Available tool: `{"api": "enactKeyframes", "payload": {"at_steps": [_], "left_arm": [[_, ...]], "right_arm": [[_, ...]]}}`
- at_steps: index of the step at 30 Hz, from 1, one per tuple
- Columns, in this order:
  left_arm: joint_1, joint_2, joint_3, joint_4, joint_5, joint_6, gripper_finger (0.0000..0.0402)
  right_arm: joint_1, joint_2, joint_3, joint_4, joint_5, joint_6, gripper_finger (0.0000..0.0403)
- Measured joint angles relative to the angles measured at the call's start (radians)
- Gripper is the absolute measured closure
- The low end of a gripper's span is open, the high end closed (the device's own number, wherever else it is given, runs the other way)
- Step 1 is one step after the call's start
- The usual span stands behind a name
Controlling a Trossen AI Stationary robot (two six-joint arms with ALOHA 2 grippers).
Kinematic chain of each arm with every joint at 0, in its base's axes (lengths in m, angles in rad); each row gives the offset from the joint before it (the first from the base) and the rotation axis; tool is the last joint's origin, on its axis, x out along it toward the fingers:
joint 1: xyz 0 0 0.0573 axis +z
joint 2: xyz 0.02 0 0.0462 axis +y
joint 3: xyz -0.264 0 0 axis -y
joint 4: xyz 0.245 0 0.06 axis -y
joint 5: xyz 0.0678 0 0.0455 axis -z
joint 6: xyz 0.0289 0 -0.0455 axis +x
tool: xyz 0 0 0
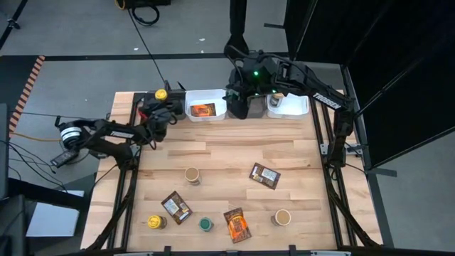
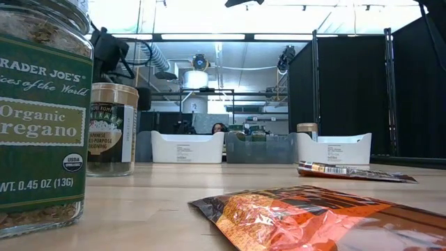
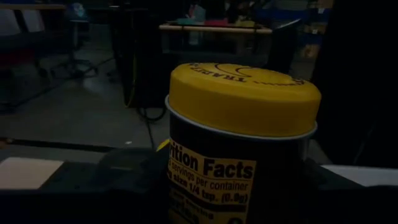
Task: Sort spices by type
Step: Put the right yellow seasoning bottle into the left black bin
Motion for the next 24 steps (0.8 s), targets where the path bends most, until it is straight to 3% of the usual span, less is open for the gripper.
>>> {"api": "enactKeyframes", "payload": {"at_steps": [5, 17, 24], "left_arm": [[0.000, 0.086, 0.000, 0.069, -0.064, 0.001, 0.0204], [0.000, 0.312, 0.002, 0.227, -0.087, -0.014, 0.0203], [-0.001, 0.363, 0.004, 0.247, -0.086, -0.071, 0.0203]], "right_arm": [[0.015, 0.000, 0.000, 0.000, 0.000, -0.001, 0.0191], [0.066, 0.000, 0.000, 0.000, -0.001, -0.012, 0.0194], [0.091, 0.001, 0.000, 0.002, 0.000, -0.027, 0.0201]]}}
